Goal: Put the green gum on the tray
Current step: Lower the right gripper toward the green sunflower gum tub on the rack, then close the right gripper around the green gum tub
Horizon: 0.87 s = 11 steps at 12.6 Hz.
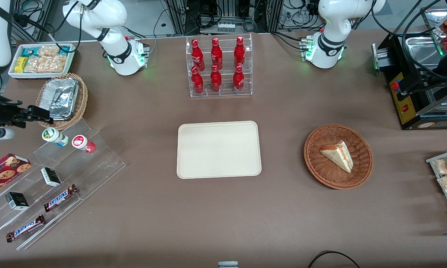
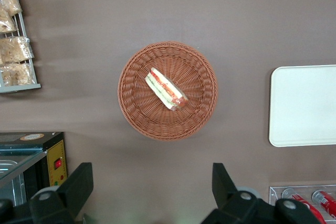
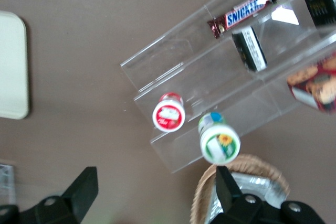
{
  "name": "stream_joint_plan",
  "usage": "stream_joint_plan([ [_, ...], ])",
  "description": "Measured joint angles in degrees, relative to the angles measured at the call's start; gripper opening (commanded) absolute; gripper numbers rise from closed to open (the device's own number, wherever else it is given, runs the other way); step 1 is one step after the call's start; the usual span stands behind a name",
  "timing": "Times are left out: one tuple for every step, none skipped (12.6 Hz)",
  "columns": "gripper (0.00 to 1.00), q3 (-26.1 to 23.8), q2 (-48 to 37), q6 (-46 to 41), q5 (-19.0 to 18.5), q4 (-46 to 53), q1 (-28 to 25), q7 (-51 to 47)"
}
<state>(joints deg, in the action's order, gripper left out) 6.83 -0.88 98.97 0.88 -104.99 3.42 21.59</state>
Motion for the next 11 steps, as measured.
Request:
stream_joint_plan([
  [1.00, 0.7, -0.4, 4.0, 0.0, -2.8, 0.2, 4.7],
  [1.00, 1.3, -1.1, 7.9, 0.0, -5.8, 0.6, 9.4],
  [1.00, 1.9, -1.9, 12.4, 0.0, -9.2, 1.3, 14.6],
  [1.00, 2.4, -2.7, 16.9, 0.0, -12.6, 2.0, 19.4],
  [1.00, 3.1, -3.4, 20.3, 0.0, -15.7, 2.3, 22.8],
  [1.00, 3.8, -4.0, 22.4, 0.0, -18.1, 2.5, 25.1],
  [1.00, 4.1, -4.3, 23.9, 0.0, -19.8, 2.6, 27.0],
  [1.00, 4.1, -4.6, 25.1, 0.0, -21.1, 2.7, 28.7],
  [1.00, 4.1, -4.7, 26.2, 0.0, -22.1, 2.8, 30.2],
  [1.00, 4.1, -4.7, 27.1, 0.0, -23.0, 2.9, 31.3],
  [1.00, 4.4, -4.8, 28.1, 0.0, -23.7, 3.0, 32.6],
])
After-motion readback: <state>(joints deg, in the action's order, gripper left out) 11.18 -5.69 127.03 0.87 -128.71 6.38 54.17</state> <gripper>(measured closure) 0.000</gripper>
